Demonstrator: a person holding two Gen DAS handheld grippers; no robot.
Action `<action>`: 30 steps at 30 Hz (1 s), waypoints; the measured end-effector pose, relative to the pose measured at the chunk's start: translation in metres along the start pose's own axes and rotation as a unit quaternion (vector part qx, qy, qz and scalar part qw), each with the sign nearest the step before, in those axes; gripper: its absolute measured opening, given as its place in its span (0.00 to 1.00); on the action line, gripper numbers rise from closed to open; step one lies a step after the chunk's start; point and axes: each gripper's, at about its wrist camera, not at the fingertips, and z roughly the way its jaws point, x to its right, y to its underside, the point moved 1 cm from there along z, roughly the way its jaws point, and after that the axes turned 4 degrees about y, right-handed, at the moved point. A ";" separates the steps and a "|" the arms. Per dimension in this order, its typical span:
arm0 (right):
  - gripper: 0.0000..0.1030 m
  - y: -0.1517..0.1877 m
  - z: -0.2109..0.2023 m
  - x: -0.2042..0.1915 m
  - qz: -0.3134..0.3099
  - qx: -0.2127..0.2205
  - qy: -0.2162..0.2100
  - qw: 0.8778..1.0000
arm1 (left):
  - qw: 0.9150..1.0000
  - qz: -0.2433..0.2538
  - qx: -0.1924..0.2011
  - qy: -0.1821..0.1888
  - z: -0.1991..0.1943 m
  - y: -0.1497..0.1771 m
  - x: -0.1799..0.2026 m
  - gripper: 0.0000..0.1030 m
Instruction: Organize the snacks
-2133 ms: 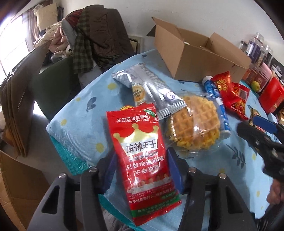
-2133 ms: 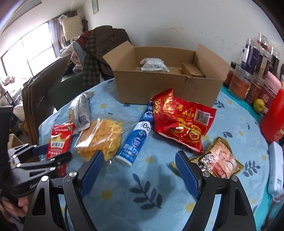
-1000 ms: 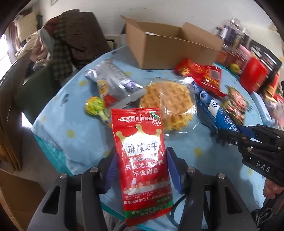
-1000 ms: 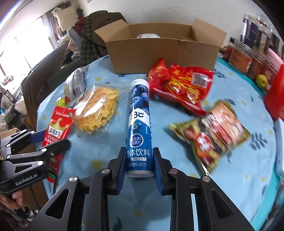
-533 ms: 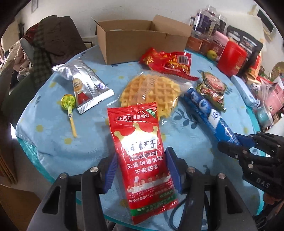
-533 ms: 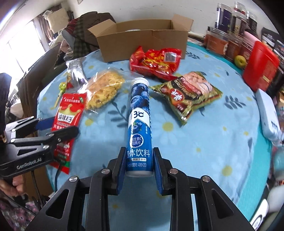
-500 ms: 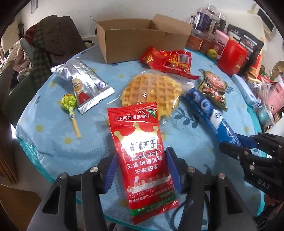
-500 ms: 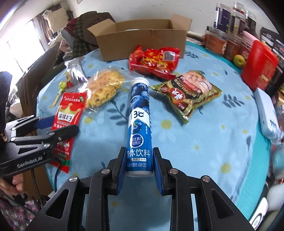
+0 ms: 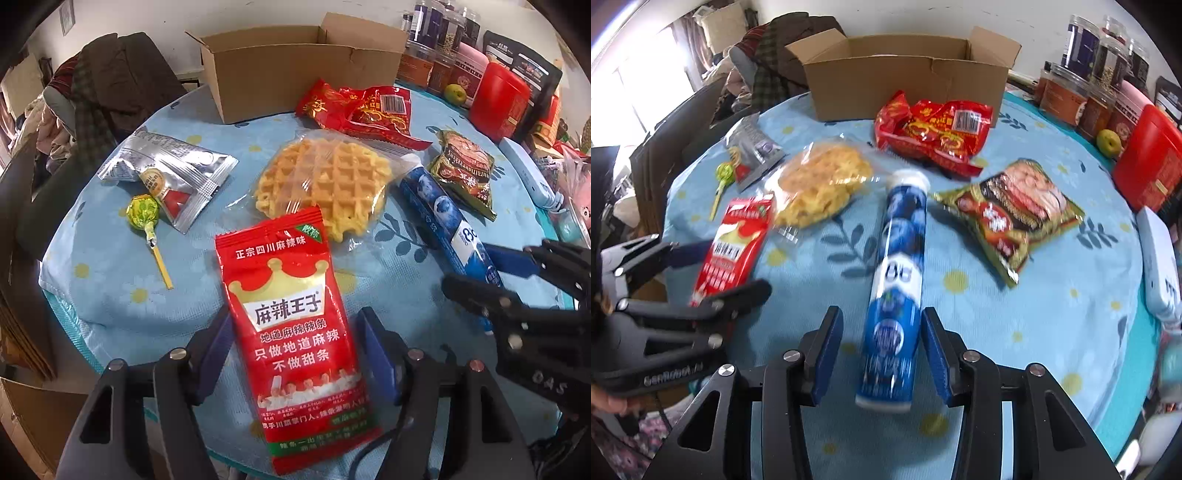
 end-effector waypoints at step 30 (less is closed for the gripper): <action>0.28 0.035 -0.031 0.011 0.057 0.035 -0.020 0.998 | 0.997 -0.014 0.062 0.042 -0.043 0.006 -0.004 0.45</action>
